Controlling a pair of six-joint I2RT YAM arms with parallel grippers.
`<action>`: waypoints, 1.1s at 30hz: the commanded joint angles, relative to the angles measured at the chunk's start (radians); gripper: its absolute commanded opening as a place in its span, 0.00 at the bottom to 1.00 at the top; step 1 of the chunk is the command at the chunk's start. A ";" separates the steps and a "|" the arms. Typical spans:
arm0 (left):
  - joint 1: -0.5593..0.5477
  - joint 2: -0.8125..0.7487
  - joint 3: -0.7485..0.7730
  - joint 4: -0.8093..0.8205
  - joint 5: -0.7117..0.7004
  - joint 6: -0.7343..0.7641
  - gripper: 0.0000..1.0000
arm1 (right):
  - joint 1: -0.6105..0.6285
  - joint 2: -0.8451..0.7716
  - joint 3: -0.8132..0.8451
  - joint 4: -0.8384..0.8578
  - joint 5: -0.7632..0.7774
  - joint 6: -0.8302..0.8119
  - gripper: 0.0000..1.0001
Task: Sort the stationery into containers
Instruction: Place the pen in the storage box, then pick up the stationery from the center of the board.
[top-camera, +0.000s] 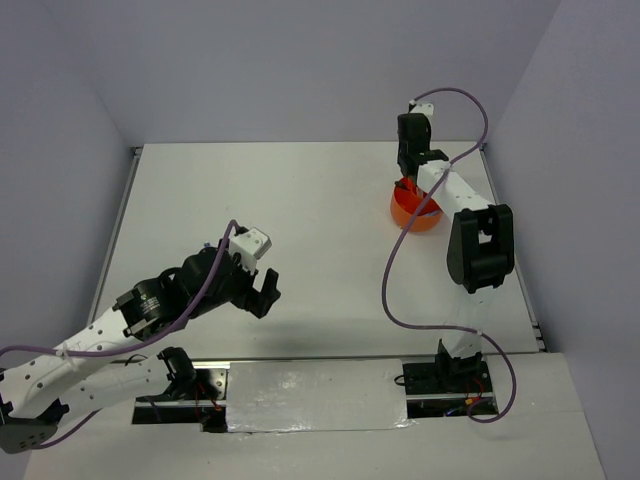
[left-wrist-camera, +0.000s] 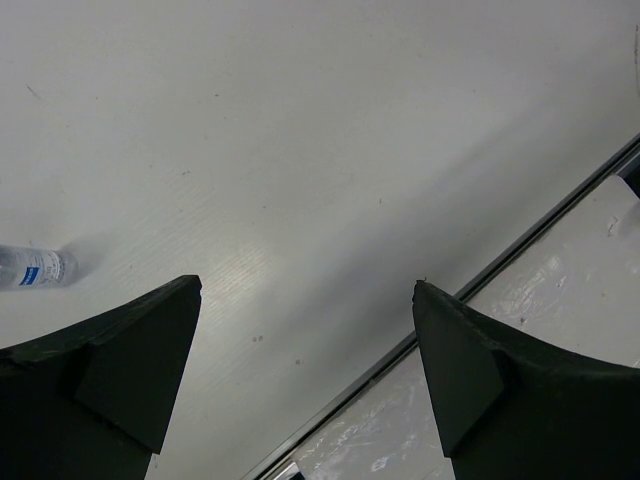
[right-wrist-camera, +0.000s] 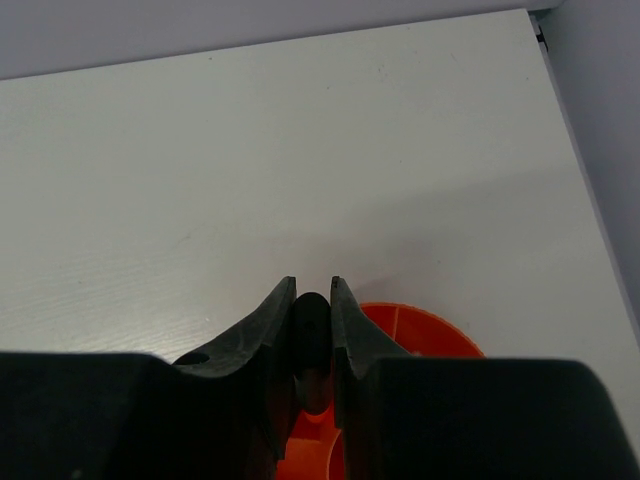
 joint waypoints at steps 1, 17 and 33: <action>-0.002 -0.012 -0.001 0.039 0.019 0.014 0.99 | 0.000 0.012 -0.002 0.042 0.010 0.018 0.09; -0.001 -0.029 -0.001 0.041 0.016 0.016 0.99 | 0.008 -0.135 -0.118 0.100 -0.008 0.059 0.71; 0.402 0.002 0.040 -0.020 -0.247 -0.200 0.99 | 0.110 -0.526 -0.133 -0.048 -0.215 0.107 1.00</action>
